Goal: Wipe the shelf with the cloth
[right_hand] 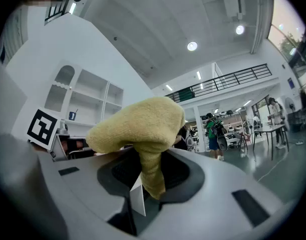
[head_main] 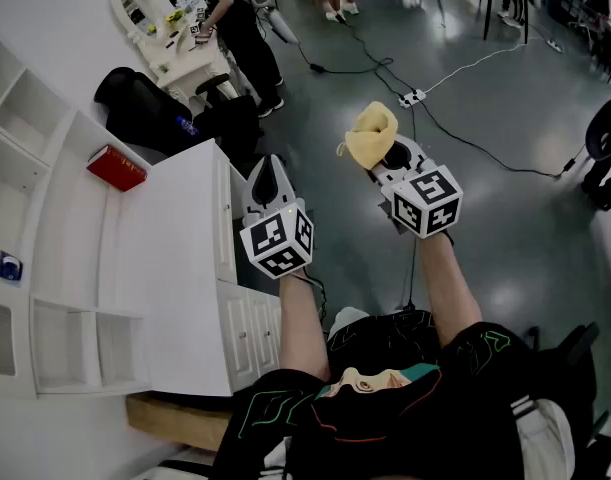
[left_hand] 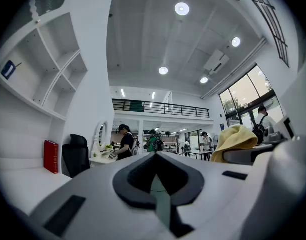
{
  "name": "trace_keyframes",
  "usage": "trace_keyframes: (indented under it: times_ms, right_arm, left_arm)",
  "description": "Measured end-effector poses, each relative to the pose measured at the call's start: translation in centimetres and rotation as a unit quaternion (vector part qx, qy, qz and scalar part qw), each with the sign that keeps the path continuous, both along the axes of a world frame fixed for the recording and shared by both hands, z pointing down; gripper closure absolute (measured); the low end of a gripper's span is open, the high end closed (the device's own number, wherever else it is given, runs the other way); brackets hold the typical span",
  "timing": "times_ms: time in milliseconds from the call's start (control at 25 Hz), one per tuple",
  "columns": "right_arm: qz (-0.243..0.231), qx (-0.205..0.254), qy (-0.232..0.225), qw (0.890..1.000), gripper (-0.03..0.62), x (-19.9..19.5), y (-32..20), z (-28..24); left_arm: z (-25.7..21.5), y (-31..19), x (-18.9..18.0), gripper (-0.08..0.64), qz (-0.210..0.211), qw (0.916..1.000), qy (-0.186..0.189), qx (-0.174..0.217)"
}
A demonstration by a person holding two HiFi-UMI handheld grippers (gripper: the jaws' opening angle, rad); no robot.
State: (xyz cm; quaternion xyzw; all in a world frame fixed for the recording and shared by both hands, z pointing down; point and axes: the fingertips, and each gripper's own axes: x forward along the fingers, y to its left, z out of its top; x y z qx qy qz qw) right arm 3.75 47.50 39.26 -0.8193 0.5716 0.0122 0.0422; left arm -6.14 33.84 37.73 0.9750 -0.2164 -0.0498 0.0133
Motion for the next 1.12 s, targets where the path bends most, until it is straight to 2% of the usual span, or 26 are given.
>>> trace_keyframes:
  times_ms: [240, 720, 920, 1120]
  right_arm:
    - [0.016, -0.014, 0.006, 1.000, 0.485, 1.4, 0.0, -0.2]
    - [0.029, -0.015, -0.002, 0.999, 0.485, 4.6, -0.1, 0.0]
    - [0.025, -0.015, -0.014, 0.999, 0.485, 5.1, -1.0, 0.5]
    - [0.010, -0.030, -0.027, 0.999, 0.485, 5.0, -2.5, 2.2]
  left_arm:
    - [0.1, 0.3, 1.5, 0.563, 0.008, 1.0000, -0.002, -0.003]
    - [-0.5, -0.3, 4.4, 0.563, 0.016, 0.9997, -0.005, 0.018]
    - [-0.4, -1.3, 4.2, 0.563, 0.009, 0.9998, -0.003, 0.018]
    - [1.5, -3.1, 3.0, 0.563, -0.015, 0.9998, -0.011, -0.004]
